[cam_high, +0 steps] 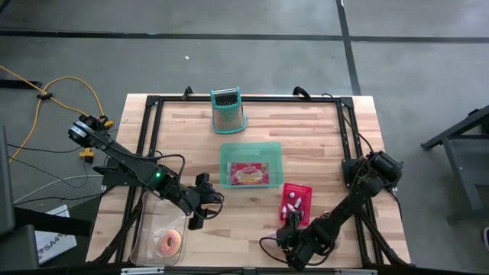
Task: Pick & Place Food Item
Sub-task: Put the left bread into the transparent bin
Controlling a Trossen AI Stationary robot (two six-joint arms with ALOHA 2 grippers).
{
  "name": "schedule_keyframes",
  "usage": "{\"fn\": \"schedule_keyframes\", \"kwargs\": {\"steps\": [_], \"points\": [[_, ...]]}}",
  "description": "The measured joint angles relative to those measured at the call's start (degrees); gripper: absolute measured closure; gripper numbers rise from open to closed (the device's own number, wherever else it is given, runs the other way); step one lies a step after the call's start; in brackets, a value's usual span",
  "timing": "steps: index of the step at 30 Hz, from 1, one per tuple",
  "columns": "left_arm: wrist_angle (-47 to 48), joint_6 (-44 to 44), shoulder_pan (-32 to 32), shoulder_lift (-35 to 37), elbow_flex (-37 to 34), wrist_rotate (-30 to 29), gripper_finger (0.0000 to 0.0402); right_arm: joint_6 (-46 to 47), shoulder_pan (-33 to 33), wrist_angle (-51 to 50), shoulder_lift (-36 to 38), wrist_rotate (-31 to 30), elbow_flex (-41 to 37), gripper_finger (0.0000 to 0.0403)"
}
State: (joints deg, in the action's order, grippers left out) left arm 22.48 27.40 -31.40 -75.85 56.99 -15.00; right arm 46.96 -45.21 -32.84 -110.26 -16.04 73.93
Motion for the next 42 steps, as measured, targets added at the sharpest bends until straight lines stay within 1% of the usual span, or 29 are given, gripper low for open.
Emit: {"fn": "schedule_keyframes", "kwargs": {"steps": [9,16,42], "points": [[0.0,0.0,0.0,0.0,0.0,0.0,0.0204,0.0,0.0,0.0,0.0,1.1,0.0,0.012],[0.1,0.0,0.0,0.0,0.0,0.0,0.0204,0.0,0.0,0.1,0.0,1.2,0.0,0.0143],[0.1,0.0,0.0,0.0,0.0,0.0,0.0204,0.0,0.0,0.2,0.1,1.1,0.0,0.0149]]}}
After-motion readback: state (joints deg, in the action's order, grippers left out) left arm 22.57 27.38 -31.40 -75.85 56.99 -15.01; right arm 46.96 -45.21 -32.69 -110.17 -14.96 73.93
